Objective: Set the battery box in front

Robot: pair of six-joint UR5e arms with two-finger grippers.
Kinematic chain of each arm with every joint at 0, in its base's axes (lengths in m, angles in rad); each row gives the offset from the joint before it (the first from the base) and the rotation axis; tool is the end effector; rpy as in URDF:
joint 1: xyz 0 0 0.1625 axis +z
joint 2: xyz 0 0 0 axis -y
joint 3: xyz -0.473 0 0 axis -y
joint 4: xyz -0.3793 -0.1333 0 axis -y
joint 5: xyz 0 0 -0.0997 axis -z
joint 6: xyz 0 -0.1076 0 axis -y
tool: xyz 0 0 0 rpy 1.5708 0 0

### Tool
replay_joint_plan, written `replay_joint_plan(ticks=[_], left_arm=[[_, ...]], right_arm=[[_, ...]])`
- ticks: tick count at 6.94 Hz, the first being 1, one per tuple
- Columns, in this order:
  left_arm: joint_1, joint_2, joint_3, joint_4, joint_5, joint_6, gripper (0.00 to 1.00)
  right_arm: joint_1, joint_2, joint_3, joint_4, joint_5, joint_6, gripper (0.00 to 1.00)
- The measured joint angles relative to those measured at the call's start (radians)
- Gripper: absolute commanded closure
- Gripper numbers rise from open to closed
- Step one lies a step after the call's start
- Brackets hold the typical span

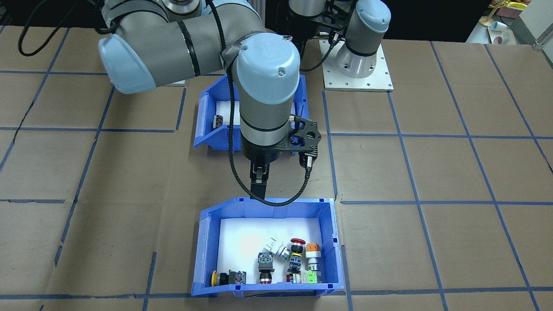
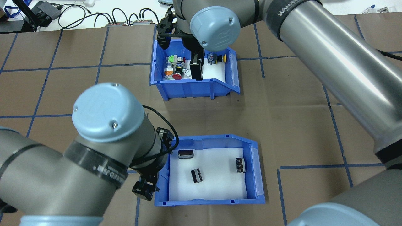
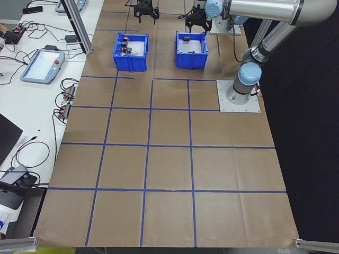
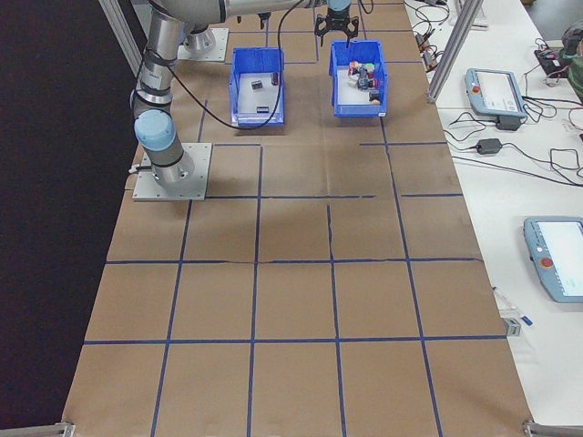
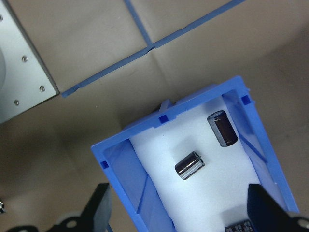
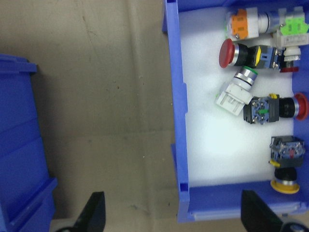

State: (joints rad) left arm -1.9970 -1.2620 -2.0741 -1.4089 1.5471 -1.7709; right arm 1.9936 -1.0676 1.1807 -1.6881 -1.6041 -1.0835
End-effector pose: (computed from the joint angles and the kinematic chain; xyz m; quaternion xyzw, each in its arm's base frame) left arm -0.2579 -0.2393 0.4291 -0.6228 0.7821 0.0180 0.0091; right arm 0.4076 -0.5898 0.4269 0.6838 -0.7295 -0.0034 0.0164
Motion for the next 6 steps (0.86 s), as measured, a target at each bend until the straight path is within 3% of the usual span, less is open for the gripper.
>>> replay_joint_plan(ticks=[3, 5, 6], left_arm=[[-0.155, 0.02, -0.199, 0.247, 0.001, -0.375, 0.06], [-0.209, 0.004, -0.307, 0.45, -0.009, -0.458, 0.07], [-0.215, -0.002, -0.328, 0.482, -0.027, -0.467, 0.06]], right_arm=[[0.022, 0.082, -0.005, -0.107, 0.002, -0.007, 0.0], [0.042, 0.13, 0.004, -0.13, 0.009, 0.0, 0.0], [0.051, 0.152, 0.006, -0.133, 0.009, 0.007, 0.0]])
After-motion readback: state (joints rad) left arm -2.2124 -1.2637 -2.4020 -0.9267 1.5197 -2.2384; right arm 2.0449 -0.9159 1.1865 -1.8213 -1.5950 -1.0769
